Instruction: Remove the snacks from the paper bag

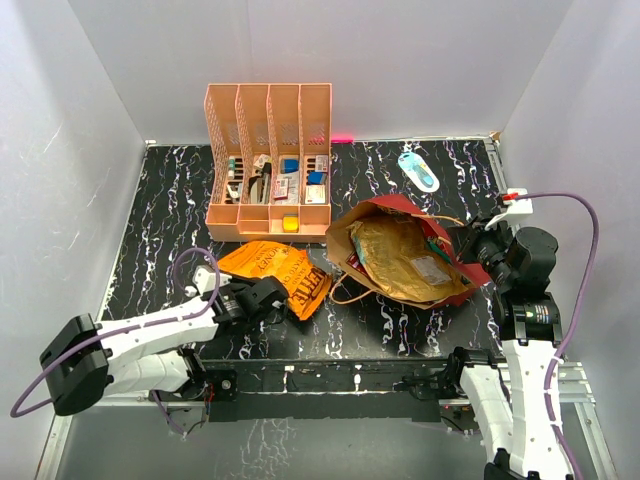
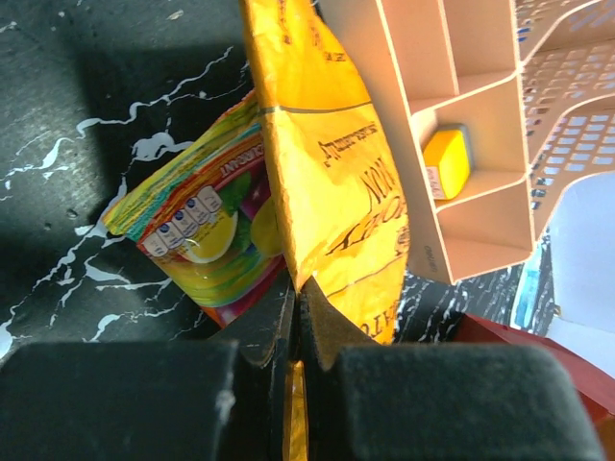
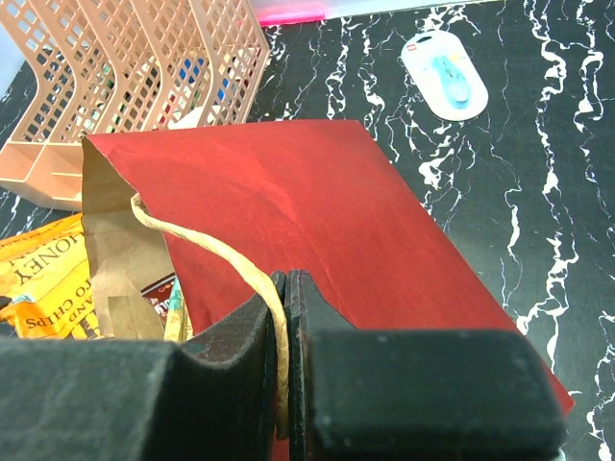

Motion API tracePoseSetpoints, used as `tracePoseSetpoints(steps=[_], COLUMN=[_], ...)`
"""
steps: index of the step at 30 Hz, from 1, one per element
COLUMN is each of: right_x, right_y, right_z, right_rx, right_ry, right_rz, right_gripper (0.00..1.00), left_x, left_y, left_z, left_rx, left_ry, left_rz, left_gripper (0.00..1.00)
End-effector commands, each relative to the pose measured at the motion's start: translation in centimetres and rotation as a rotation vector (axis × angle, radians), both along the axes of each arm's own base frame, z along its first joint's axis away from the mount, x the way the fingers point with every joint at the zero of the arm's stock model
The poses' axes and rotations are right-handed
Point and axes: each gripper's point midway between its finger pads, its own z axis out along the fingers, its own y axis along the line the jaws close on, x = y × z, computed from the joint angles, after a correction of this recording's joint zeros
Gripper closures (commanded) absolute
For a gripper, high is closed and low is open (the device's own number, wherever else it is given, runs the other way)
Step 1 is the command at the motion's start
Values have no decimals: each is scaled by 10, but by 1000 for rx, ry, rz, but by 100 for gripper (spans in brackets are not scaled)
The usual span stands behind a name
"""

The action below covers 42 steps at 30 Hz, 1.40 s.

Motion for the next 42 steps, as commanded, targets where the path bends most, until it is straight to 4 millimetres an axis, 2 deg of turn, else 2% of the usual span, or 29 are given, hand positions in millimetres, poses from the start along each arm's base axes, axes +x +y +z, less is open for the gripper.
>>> tracePoseSetpoints(steps=[1, 9, 11, 13, 16, 20, 24, 27, 32, 37, 42], right_x=[5, 5, 5, 5, 5, 4, 5, 5, 5, 5, 5], right_y=[0, 0, 0, 0, 0, 0, 0, -1, -1, -1, 0], right_z=[11, 11, 11, 11, 11, 12, 11, 11, 10, 10, 10], right_rx=[-7, -7, -6, -6, -6, -7, -5, -5, -6, -6, -4], right_ry=[-44, -48, -48, -49, -48, -51, -48, -48, -46, -45, -44], right_rz=[5, 2, 2, 2, 2, 2, 2, -1, -1, -1, -1], right_gripper=[92, 92, 92, 92, 92, 92, 92, 92, 92, 92, 92], left_x=[1, 0, -4, -9, -19, -33, -55, -62, -66, -66, -55], left_y=[4, -12, -11, -10, -8, -13, -20, -40, -86, -115, -142], left_z=[-14, -36, -41, -45, -48, -39, -31, -21, -14, -18, -20], left_rx=[-16, -53, -45, -42, -37, -35, -65, -98, -195, -161, -183], left_ry=[16, 89, 113, 137, 182, 218, 275, 260, 185, 175, 122], left_rz=[43, 20, 13, 3, -36, -166, -308, -465, -685, -772, -802], left_gripper=[100, 100, 96, 87, 65, 42, 2, 2, 7, 6, 7])
